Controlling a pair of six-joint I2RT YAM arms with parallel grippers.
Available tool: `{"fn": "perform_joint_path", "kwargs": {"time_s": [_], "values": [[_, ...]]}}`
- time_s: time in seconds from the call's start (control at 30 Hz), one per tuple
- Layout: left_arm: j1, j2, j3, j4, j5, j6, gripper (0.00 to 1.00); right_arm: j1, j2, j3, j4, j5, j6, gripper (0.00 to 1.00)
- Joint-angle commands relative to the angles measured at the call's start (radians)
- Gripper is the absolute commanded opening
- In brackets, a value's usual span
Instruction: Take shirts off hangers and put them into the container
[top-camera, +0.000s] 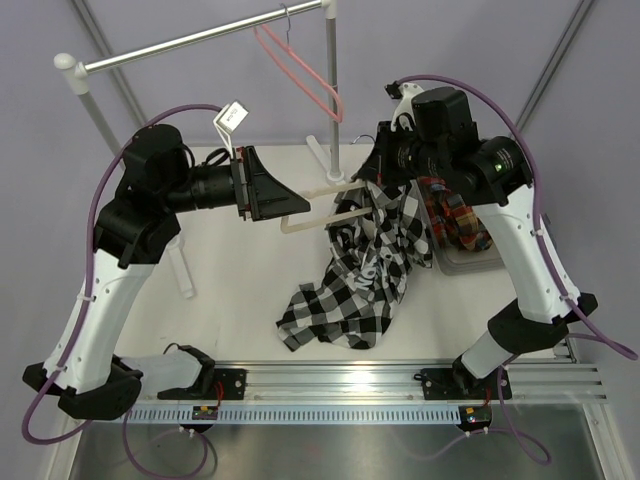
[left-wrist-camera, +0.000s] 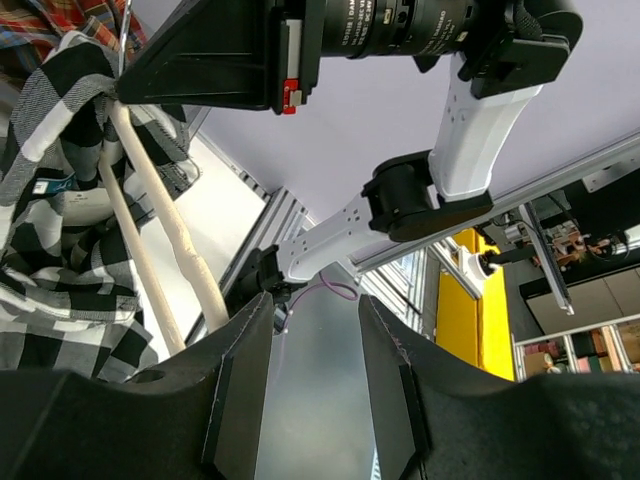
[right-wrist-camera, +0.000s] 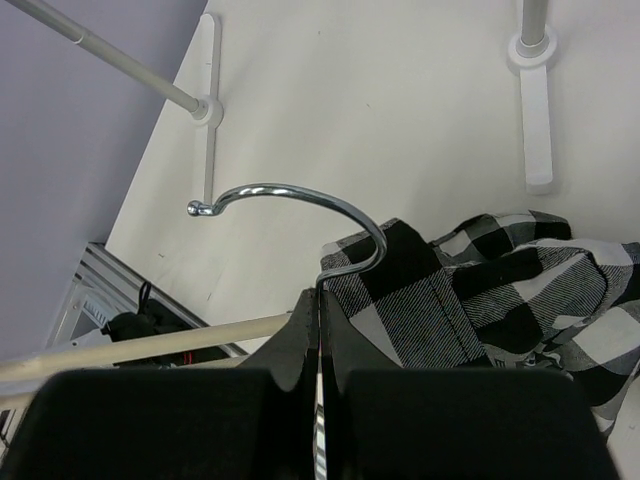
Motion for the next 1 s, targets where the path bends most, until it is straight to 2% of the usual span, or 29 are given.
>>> {"fn": "perform_joint_path", "kwargs": {"time_s": [0.0,0.17,0.3,0.57,0.97], "values": [[-0.006,-0.027,0.0,-0.034,0.0,0.037,0.44,0.013,-0.074,-0.036,0.039,0.01,-0.015,0.0],[-0.004,-0.024,0.004,-0.022,-0.001,0.037,0.45,0.013,-0.146,-0.152,0.056,0.033,-0.009,0.0],[-0.006,-0.02,0.003,-0.025,0.017,0.039,0.46,0.013,-0.171,-0.175,0.058,0.038,0.002,0.0],[-0.006,-0.023,-0.012,-0.025,0.033,0.044,0.52,0.013,-0.14,-0.108,0.036,0.038,0.007,0.0],[-0.036,-0.035,-0.035,-0.022,0.03,0.047,0.54,0.013,-0.025,0.052,-0.005,0.032,0.0,0.0]]}}
